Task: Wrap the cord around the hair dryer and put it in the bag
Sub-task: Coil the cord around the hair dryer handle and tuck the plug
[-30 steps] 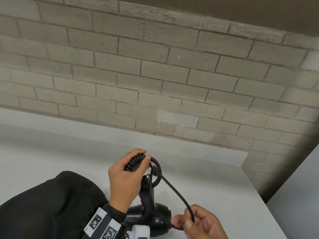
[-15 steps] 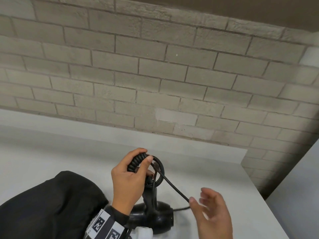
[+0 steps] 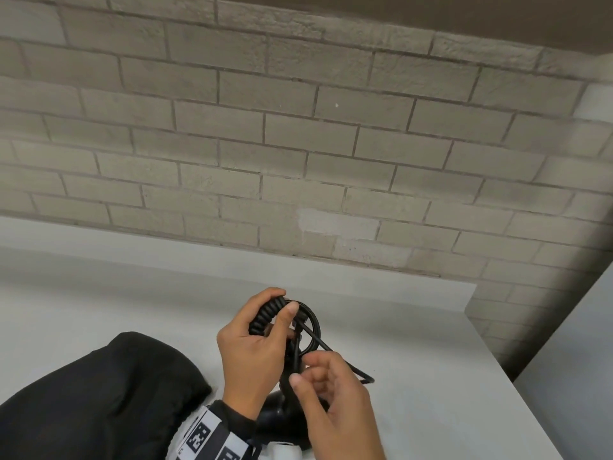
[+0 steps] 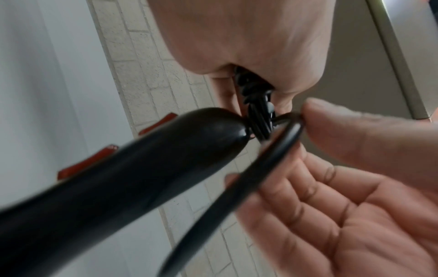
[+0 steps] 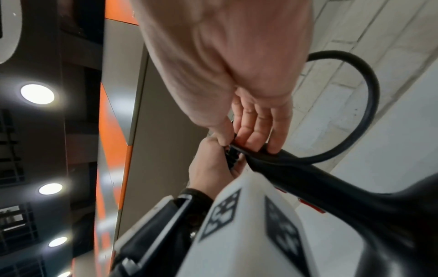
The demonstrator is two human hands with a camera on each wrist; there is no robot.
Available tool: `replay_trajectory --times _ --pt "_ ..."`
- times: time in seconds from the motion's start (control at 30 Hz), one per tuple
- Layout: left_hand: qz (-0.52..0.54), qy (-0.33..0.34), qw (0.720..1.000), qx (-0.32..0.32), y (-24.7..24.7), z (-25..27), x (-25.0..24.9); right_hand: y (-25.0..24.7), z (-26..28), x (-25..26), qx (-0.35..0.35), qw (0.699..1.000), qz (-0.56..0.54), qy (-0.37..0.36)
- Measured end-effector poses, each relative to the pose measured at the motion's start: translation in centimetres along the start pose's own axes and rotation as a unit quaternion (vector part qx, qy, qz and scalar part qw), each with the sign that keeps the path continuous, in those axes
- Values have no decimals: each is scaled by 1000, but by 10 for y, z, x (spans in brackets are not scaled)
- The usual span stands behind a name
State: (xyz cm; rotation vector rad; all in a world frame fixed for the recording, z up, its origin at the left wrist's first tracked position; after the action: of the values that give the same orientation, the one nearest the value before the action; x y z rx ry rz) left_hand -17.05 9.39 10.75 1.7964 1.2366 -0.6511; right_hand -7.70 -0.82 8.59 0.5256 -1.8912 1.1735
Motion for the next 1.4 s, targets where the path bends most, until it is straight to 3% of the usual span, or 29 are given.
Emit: replay_trajectory --times 0.13,0.37,0.57,0.73,0.87,0.97,1.03,1.1,1.2,1.3,1.4 --pt "-6 11 1000 0 0 2 -2 3 5 3 63 996 0 -69" --pt "4 -10 1000 -11 -10 -2 4 -29 16 -10 77 985 -49 -145" --pt "54 -49 997 -17 -5 1 4 -63 15 -41 -3 978 -47 -204" --pt "64 -68 995 -16 -6 -3 5 -82 14 -70 -36 963 131 -233" --pt "60 -66 996 1 -1 1 3 -71 13 -88 -35 904 282 -319" --pt "55 -57 997 4 3 2 2 -66 14 -75 -145 882 266 -361" --pt "46 -53 997 8 5 4 1 -65 13 -56 -242 869 253 -349" --pt "39 -49 998 13 7 5 0 -62 5 -38 -281 861 271 -325" --pt "29 -42 998 20 7 7 -2 -55 -12 -30 -206 872 292 -336" --pt "14 -38 999 20 4 5 -2 -57 -19 -24 -90 910 221 -338" --pt "-1 -36 999 19 -2 0 0 -64 -20 -7 36 919 212 -331"
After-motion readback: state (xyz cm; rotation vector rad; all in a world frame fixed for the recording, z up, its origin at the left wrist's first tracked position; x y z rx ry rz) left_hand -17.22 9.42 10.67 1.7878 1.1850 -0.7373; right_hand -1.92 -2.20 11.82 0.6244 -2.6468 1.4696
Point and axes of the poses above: each hand's wrist, its own z-axis away from the middle knuckle, its own y-axis out of the palm, x = y × z, the point moved 3 cm from there along -z, towards the middle knuckle, and after that the axes turned 10 degrees about z, right-handed, at the moved point
